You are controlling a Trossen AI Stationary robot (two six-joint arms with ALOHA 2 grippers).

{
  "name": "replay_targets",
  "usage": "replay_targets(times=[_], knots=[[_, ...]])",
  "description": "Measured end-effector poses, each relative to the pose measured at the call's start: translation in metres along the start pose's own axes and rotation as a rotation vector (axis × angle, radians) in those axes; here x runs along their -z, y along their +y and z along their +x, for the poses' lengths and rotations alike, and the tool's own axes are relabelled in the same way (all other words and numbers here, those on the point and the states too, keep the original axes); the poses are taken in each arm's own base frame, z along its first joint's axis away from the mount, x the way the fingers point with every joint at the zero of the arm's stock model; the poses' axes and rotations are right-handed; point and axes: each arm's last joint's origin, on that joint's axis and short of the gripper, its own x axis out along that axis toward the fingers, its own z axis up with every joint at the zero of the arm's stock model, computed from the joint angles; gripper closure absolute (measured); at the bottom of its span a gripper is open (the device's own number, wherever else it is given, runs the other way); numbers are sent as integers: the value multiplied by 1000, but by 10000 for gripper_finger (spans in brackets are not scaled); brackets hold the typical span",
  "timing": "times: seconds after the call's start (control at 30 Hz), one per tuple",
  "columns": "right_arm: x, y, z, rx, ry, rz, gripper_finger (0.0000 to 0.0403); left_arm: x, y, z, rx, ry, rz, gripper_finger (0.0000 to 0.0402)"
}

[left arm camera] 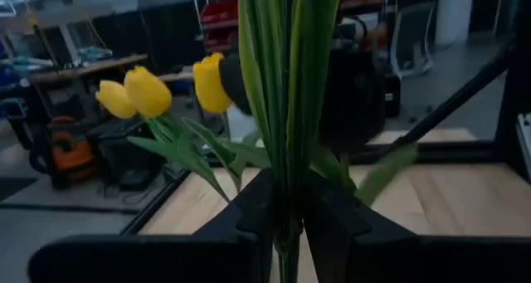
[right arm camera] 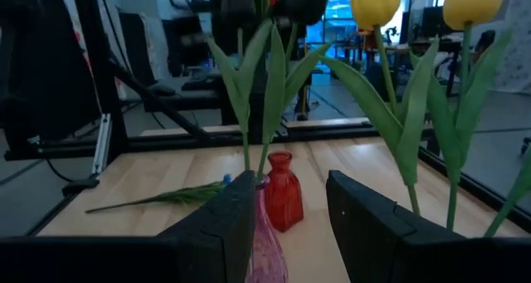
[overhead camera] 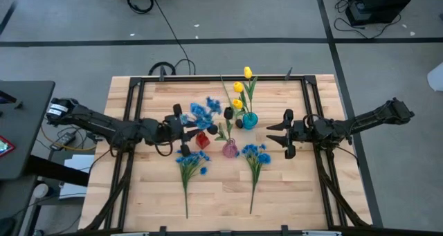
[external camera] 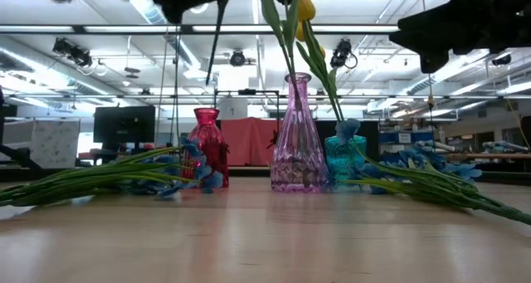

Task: Sort flowers into vase by color
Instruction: Put the left blue flower into the red vase

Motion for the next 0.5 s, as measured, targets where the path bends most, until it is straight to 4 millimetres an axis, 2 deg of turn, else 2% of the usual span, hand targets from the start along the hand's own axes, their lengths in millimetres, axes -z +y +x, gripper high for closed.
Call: replay_targets(times=[0.27,0.5], knots=[[0,-5,1,36,3,2,248,46,16,-26,-63,-206,-95,338],[0,-10,2,65,0,13,249,53,22,-30,-88,-223,-154,338]])
